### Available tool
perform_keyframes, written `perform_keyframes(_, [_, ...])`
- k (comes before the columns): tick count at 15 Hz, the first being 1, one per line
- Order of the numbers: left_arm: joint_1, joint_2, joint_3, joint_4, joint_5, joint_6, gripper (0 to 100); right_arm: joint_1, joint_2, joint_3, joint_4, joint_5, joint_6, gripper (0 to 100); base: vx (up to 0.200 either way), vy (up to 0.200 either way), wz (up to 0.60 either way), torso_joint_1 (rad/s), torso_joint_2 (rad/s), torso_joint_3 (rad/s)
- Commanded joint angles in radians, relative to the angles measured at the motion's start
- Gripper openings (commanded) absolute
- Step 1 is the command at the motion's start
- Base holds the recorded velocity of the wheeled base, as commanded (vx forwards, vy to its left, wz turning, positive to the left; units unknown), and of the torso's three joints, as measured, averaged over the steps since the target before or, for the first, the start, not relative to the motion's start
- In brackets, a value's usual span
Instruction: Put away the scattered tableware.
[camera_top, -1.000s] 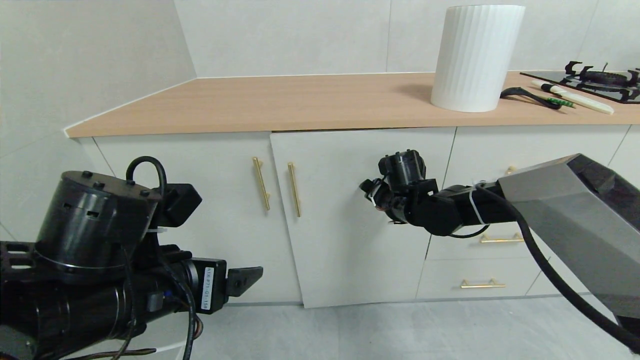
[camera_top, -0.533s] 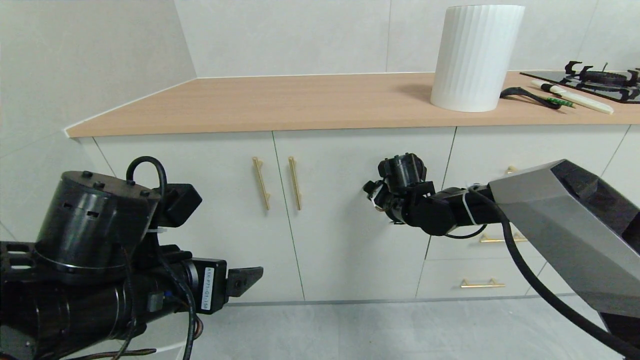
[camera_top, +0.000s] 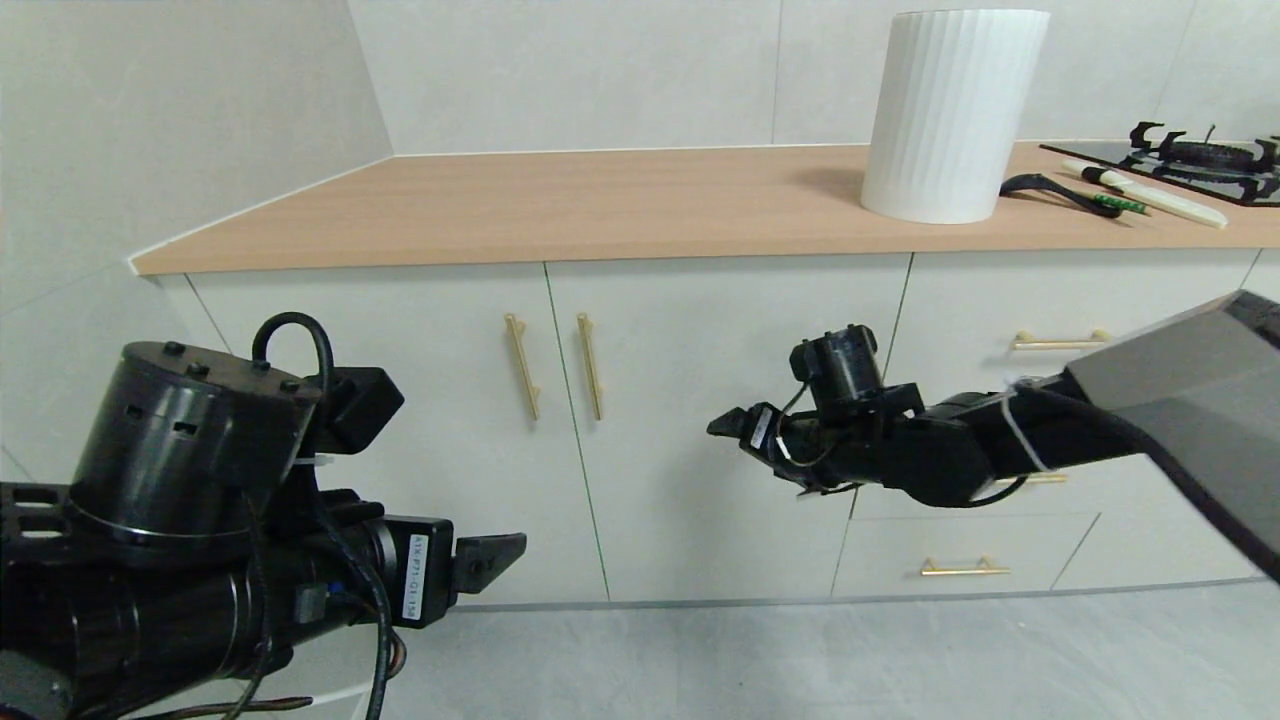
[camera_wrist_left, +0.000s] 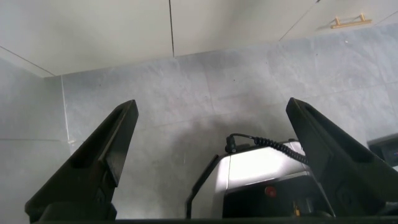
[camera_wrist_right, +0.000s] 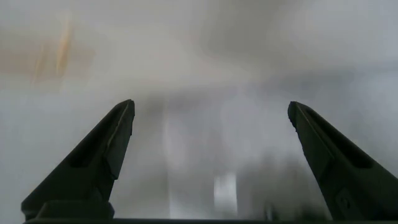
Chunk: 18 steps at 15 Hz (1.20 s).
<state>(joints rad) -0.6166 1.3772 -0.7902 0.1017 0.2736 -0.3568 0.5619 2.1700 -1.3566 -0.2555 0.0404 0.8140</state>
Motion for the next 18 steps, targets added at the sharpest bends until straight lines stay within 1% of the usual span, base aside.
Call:
perform_keyframes(1, [0.000,-0.001,0.000,0.000,0.001,-0.001,100,0.004,-0.191,0.220,-0.082,0.171,-0.118,100,0.000,0.000,0.00,0.000,0.00,0.000])
perform_keyframes(2, [0.000,-0.001,0.000,0.001,-0.001,-0.001,100,0.004,-0.193,0.277,-0.202,0.173,-0.151,100,0.000,0.000,0.00,0.000,0.00,0.000])
perform_keyframes(3, [0.000,-0.003,0.000,0.001,-0.001,-0.001,100,0.004,-0.194,0.297,-0.232,0.174,-0.153,100,0.000,0.000,0.00,0.000,0.00,0.000])
perform_keyframes(5, [0.000,-0.001,0.000,0.000,0.001,-0.001,100,0.006,-0.216,0.301,-0.231,0.173,-0.156,100,0.000,0.000,0.00,0.000,0.00,0.000])
perform_keyframes(8, [0.001,-0.018,-0.003,0.000,0.013,-0.001,100,0.004,-0.325,0.330,-0.229,0.165,-0.168,100,0.000,0.000,0.00,0.000,0.00,0.000])
perform_keyframes(9, [0.009,-0.047,-0.004,-0.002,0.033,0.001,100,0.006,-0.443,0.372,-0.223,0.134,-0.202,100,0.000,0.000,0.00,0.000,0.00,0.000])
perform_keyframes(10, [0.018,-0.066,-0.004,-0.002,0.033,0.002,100,0.007,-0.512,0.398,-0.203,0.104,-0.227,100,0.000,0.000,0.00,0.000,0.00,0.000])
perform_keyframes(12, [0.058,-0.156,-0.003,-0.002,0.033,0.006,100,0.007,-0.727,0.468,-0.071,0.053,-0.296,100,0.000,0.000,0.00,0.000,0.00,0.000])
perform_keyframes(13, [0.064,-0.178,-0.001,-0.002,0.033,0.006,100,0.009,-0.782,0.478,-0.021,0.033,-0.308,100,0.000,0.000,0.00,0.000,0.00,0.000])
perform_keyframes(14, [0.101,-0.233,0.014,0.000,0.033,0.001,100,0.010,-0.903,0.487,0.113,-0.042,-0.337,100,0.000,0.000,0.00,0.000,0.00,0.000])
perform_keyframes(15, [0.129,-0.262,0.029,0.000,0.033,0.001,100,0.010,-0.957,0.496,0.177,-0.099,-0.349,100,0.000,0.000,0.00,0.000,0.00,0.000])
perform_keyframes(16, [0.175,-0.331,0.055,0.000,0.033,0.002,100,0.007,-1.055,0.525,0.248,-0.197,-0.360,100,0.000,0.000,0.00,0.000,0.00,0.000])
perform_keyframes(17, [0.192,-0.376,0.072,0.000,0.033,0.004,100,0.007,-1.107,0.545,0.266,-0.229,-0.362,100,0.000,0.000,0.00,0.000,0.00,0.000])
perform_keyframes(18, [0.212,-0.483,0.098,0.000,0.033,0.013,100,0.003,-1.230,0.591,0.297,-0.261,-0.391,100,0.000,0.000,0.00,0.000,0.00,0.000])
